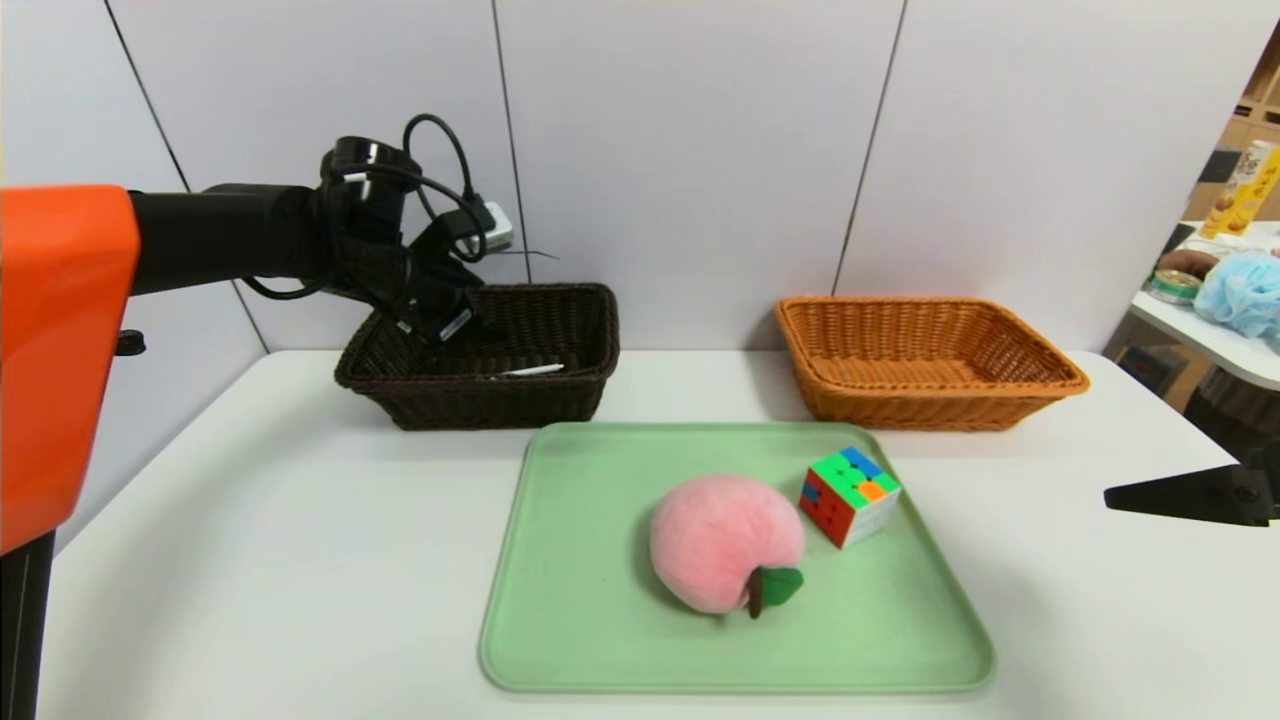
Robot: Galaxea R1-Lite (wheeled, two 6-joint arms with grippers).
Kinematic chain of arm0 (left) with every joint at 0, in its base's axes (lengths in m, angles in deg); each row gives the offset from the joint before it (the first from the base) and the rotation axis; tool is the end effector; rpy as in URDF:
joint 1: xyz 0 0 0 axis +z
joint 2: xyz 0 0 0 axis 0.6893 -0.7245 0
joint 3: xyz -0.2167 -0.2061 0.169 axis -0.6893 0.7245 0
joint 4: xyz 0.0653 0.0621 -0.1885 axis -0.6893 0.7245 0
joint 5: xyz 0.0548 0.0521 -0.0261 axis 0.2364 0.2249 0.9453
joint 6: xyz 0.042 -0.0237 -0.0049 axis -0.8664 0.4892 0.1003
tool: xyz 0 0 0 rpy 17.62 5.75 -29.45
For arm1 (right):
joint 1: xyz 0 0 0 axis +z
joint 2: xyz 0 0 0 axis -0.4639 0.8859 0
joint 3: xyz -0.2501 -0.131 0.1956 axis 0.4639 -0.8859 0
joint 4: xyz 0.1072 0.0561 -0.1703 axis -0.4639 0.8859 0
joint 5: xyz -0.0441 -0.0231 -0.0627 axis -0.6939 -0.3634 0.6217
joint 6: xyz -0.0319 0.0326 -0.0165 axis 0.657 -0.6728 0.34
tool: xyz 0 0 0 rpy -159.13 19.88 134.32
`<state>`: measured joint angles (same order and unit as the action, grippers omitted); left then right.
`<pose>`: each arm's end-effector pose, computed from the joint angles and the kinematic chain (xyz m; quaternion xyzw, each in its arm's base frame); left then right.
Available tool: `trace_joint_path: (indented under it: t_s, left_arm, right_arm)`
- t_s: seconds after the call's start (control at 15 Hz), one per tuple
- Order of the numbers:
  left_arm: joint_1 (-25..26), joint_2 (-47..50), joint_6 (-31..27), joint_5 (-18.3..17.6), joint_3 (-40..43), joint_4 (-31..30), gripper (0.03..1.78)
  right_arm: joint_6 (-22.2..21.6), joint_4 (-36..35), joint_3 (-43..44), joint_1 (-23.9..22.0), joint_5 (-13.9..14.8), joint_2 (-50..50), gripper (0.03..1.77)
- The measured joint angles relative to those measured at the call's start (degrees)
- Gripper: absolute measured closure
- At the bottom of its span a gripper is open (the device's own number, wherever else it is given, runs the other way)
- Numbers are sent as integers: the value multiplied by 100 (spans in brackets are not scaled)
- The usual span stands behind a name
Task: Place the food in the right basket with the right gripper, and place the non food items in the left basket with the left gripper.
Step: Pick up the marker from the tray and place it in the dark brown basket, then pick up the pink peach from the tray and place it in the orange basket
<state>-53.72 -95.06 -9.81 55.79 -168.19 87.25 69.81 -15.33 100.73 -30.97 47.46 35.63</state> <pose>0.4968 -0.1027 0.2453 0.3475 0.1776 -0.3126 0.8660 0.1750 0.0038 0.2674 0.0686 0.4002 0.1083 0.9074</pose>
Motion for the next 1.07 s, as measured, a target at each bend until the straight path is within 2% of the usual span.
trace_joint_path:
  t_s: [0.33,0.4,0.87,1.07]
  left_arm:
    - [-236,416,1886,57,-28,12,30]
    - [-284,546,2092,57,72,30,28]
    - [-1182,1915,2878,122,1860,15,17]
    - [-1705,2582,3115,590,2916,-77,15]
  right_arm:
    - [-6,-9,-65,-2,13,-85,10]
    - [-12,-11,-74,-2,15,-94,10]
    - [-17,-17,-122,-11,20,-182,10]
    - [22,-38,-213,-9,17,-247,10]
